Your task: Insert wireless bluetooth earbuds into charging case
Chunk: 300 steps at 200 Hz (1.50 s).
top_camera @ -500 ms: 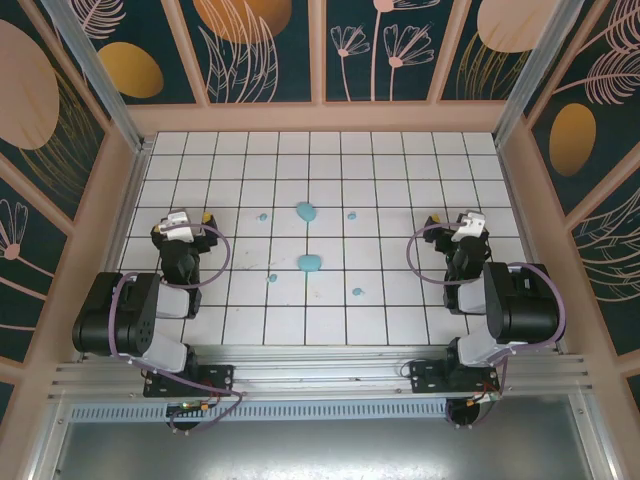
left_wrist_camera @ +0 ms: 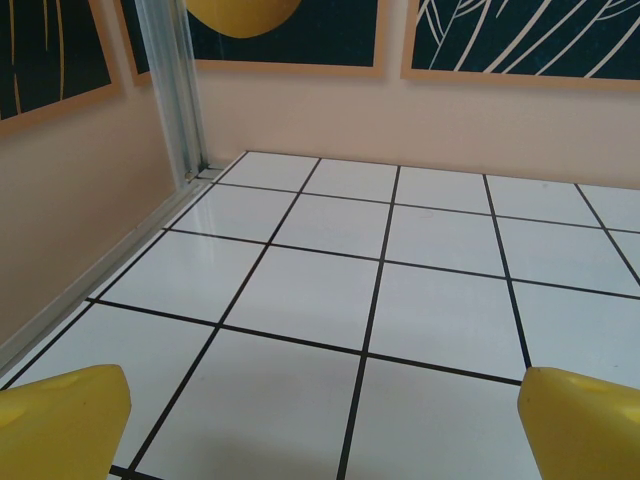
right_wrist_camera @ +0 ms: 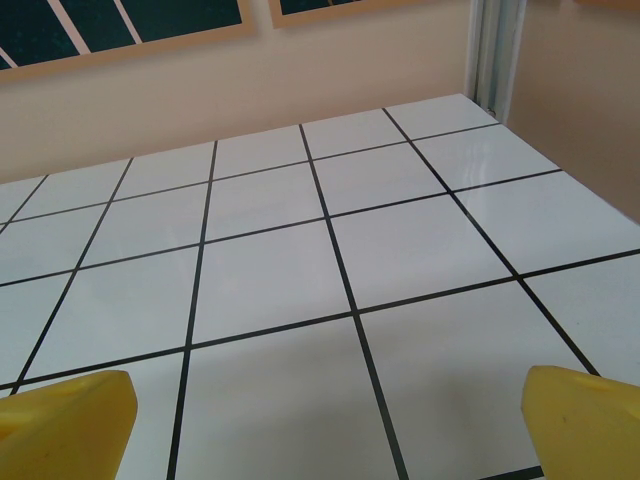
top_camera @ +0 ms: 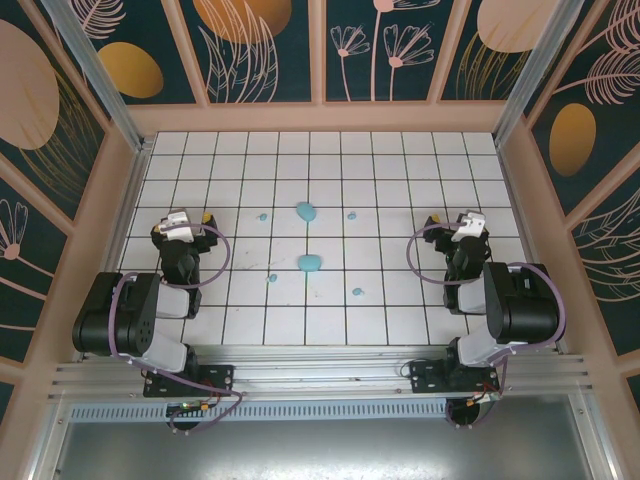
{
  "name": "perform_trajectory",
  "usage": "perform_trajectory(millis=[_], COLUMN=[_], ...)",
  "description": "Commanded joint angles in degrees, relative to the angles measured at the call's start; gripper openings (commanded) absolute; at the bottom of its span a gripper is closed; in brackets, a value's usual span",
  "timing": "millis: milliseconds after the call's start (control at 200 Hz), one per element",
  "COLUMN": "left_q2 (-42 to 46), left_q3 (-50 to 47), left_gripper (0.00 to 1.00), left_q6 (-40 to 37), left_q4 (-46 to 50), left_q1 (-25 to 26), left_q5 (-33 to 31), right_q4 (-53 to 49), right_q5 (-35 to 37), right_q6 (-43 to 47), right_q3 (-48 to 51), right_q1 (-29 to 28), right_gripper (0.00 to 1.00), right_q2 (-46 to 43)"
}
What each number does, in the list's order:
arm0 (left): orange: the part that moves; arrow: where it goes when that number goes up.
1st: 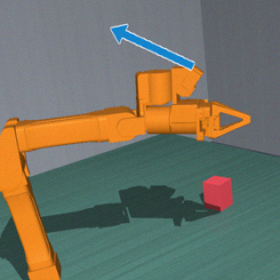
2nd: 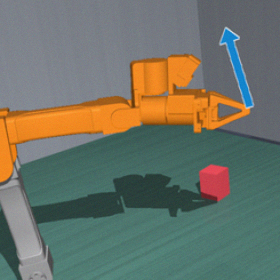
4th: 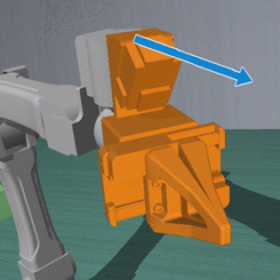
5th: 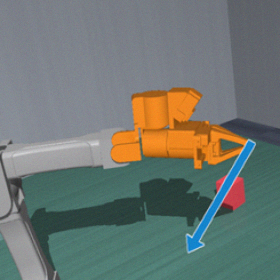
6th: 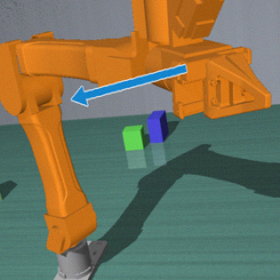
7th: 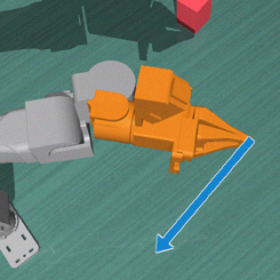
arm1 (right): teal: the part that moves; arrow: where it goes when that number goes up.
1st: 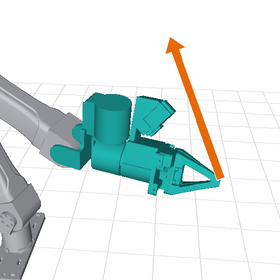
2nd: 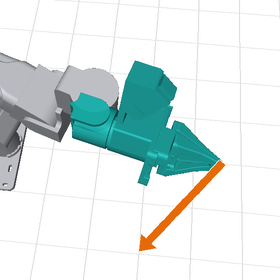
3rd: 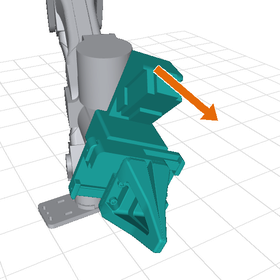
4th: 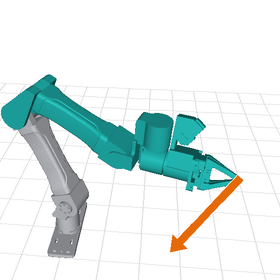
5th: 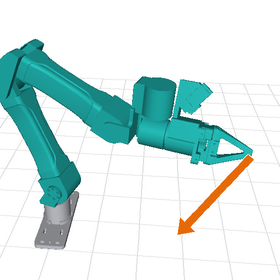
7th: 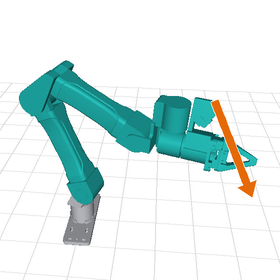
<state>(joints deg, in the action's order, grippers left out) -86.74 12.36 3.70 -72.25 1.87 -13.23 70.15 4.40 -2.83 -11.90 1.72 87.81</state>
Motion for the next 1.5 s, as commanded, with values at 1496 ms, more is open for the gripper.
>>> perform_trajectory(millis=[1496], left_q2=[1.65], left_q3=[1.30], left_gripper=[0.98], left_q6=[1.68], left_q4=[0.61], left_q1=[-0.31], left_q5=[-0.88], right_q4=[-4.46], right_q5=[-5.59], right_q6=[2.61], right_q3=[-3.81], right_q1=[-0.38], right_gripper=[0.99], right_q2=[-1.80])
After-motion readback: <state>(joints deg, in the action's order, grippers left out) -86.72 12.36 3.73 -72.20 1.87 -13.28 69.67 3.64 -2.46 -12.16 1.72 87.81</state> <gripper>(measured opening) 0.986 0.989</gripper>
